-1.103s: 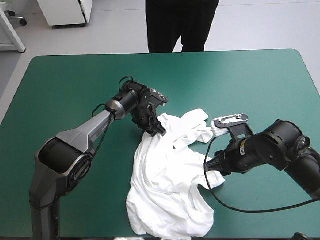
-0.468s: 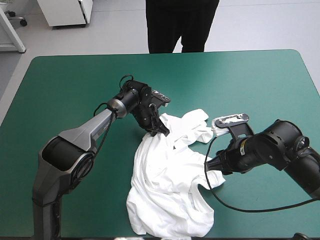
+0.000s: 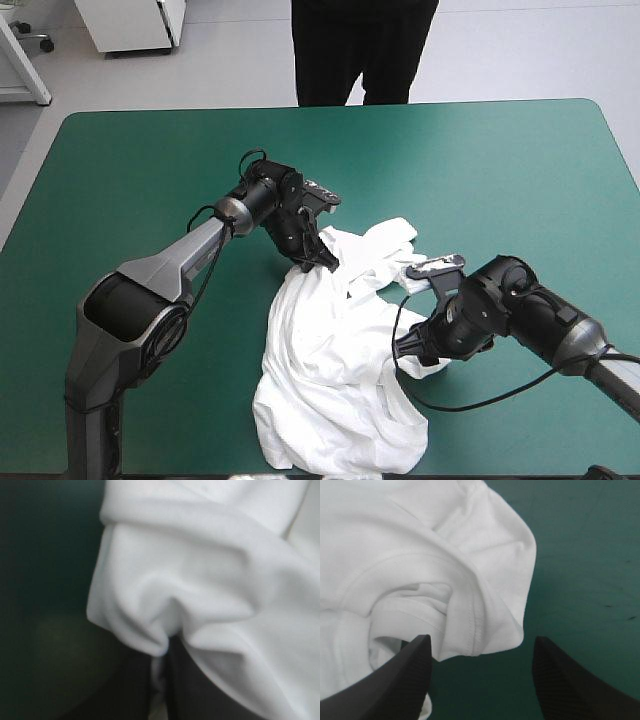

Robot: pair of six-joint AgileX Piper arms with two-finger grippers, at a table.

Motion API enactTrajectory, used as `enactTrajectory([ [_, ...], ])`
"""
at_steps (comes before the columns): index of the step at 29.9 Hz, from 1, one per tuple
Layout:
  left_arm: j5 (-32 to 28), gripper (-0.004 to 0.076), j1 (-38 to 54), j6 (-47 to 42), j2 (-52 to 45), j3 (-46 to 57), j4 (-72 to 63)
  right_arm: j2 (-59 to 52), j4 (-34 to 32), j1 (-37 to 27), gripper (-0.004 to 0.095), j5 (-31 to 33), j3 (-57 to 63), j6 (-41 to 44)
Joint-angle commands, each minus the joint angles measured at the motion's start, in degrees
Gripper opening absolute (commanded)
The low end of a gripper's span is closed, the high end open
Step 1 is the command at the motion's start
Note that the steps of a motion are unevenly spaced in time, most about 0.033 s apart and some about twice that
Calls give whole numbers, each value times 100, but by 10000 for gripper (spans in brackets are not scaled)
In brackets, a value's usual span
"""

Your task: Fold the cloth

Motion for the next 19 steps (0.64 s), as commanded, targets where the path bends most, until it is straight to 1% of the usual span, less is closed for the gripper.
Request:
enactTrajectory([
  [1,-164,-9,-12,-8,21,25,132,-105,11,-35,563,-621,295,18],
  [3,-189,-9,-12,-8,21,25,132,-77,11,-35,563,-819,390,62],
  [6,-201,-9,-12,-8,21,25,132,94,11,-35,563,-952,437,88],
  [12,-201,-9,-12,-8,21,25,110,723,58,-35,562,-1079,450,78],
  [14,-190,-9,-12,68,21,25,87,878,68,-35,544,-1102,519,78],
  [16,-178,-9,-12,68,21,25,87,1000,109,-35,497,-1102,585,78],
  [17,-178,-9,-12,68,21,25,87,1045,133,-35,453,-1102,627,78],
  [19,-178,-9,-12,68,21,25,98,1084,232,-35,315,-1092,685,34],
])
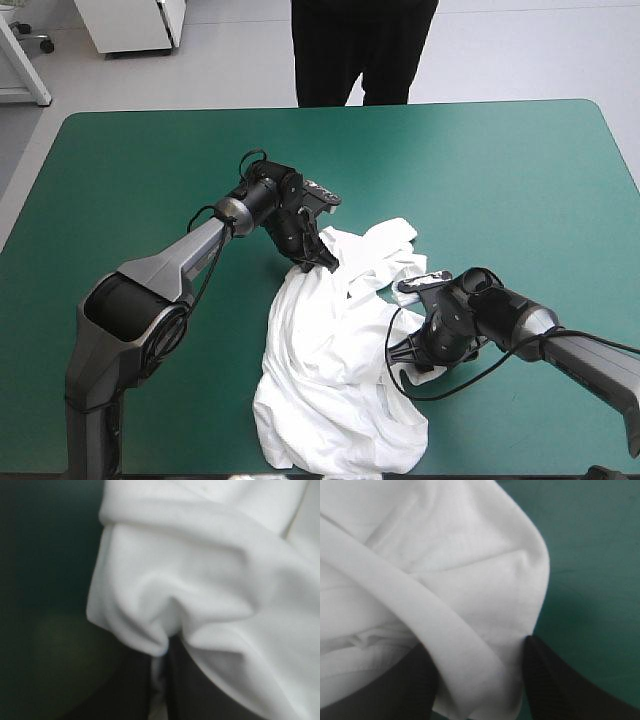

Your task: Fold the cloth

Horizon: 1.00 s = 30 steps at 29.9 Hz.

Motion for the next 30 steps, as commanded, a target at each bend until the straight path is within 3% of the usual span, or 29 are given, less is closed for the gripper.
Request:
enactTrajectory([
  [1,-166,-9,-16,19,18,25,108,79,351,-35,222,-148,103,-110],
  [4,-166,-9,-16,19,18,25,108,68,502,-35,-12,-88,116,-165],
  [14,428,-9,216,9,-750,-102,577,-732,444,-35,-17,346,-424,-3],
  [21,622,-9,417,9,-1937,-753,862,-1494,-545,-35,-17,1162,-1678,406],
  [30,610,-9,421,-26,-3090,-1875,872,-1761,-1716,-35,-17,2066,-4103,194],
])
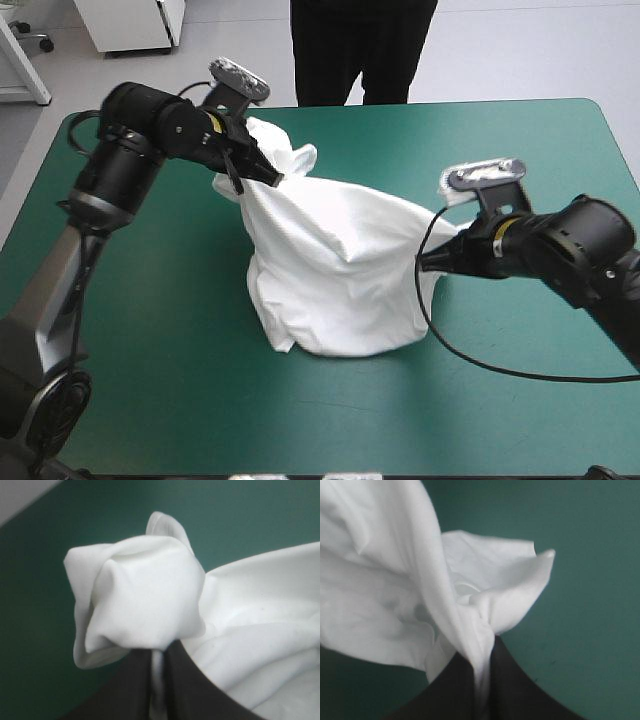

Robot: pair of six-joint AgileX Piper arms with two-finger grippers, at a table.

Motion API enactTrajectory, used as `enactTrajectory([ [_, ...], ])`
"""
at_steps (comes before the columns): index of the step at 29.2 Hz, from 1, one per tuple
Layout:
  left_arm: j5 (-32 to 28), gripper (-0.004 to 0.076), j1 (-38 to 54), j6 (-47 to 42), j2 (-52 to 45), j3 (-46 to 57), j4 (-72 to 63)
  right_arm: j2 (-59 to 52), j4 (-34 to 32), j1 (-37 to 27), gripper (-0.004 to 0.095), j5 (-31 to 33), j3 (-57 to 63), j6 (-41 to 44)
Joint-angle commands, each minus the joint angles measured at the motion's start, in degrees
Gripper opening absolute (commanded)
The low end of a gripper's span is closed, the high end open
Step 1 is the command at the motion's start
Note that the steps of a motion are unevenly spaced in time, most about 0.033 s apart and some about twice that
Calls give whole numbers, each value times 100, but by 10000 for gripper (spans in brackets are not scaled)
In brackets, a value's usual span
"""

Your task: Fold the cloth

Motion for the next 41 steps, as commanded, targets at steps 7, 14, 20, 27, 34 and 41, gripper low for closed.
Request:
enactTrajectory([
  [7,-315,-9,-5,-98,-1372,-1352,-28,-137,-590,-3,-17,37,-2775,-614],
  [14,-1018,-9,-5,-61,-1826,-2434,-256,-18,-567,-3,-16,37,-4265,-1219],
  [20,-855,-9,-5,15,-1853,-3289,-806,190,-93,-3,-16,37,-5213,-1312],
  [27,218,-9,-5,-100,-2035,-3113,-716,70,839,-3,-15,48,-4870,-1275],
  [34,218,-9,-5,-313,-2930,-989,-693,-784,951,-3,-15,48,-2352,-723],
  [41,73,-9,-5,-390,-3432,1743,-612,-1235,379,-3,-17,-233,-466,-124],
])
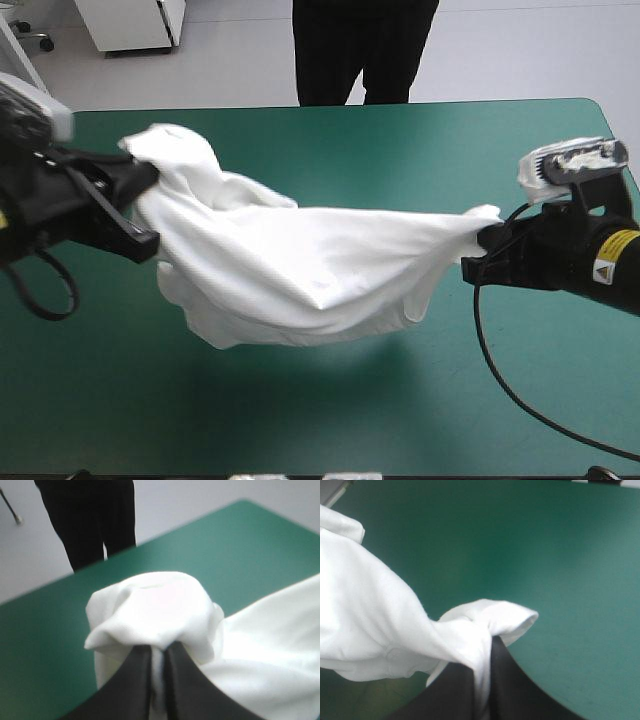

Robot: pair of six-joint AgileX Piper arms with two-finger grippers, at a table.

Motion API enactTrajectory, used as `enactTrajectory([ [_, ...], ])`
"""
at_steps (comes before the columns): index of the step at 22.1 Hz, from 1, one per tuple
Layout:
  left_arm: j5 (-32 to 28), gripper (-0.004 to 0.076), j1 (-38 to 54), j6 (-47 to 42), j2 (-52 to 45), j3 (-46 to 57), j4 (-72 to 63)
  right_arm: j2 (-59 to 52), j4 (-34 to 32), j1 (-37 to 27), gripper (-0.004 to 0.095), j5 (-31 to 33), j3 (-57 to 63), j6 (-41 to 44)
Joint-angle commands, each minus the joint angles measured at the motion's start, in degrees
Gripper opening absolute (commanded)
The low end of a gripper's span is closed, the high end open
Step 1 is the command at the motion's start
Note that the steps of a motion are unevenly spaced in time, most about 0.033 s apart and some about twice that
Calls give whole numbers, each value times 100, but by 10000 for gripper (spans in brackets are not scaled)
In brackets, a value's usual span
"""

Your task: Fold the cloth

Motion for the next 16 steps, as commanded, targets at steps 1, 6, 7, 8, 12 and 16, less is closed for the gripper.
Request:
enactTrajectory([
  [1,-279,-9,-5,-64,-101,1438,127,-143,-716,-3,-17,-365,791,439],
  [6,-1492,-9,-5,-64,325,2528,494,22,-1429,-13,-17,-880,1610,740],
  [7,-1627,-9,-5,-64,496,2626,494,106,-1548,-26,-17,-933,1724,784],
  [8,-1689,-9,-5,-64,692,2654,494,195,-1626,-26,-17,-964,1802,809],
  [12,-2576,-9,-5,-64,1932,2671,756,1100,-2032,-357,-17,-1602,1971,995],
  [16,-3163,-9,-5,-73,2646,2651,799,1935,-1204,-1328,-17,-2319,1971,366],
])
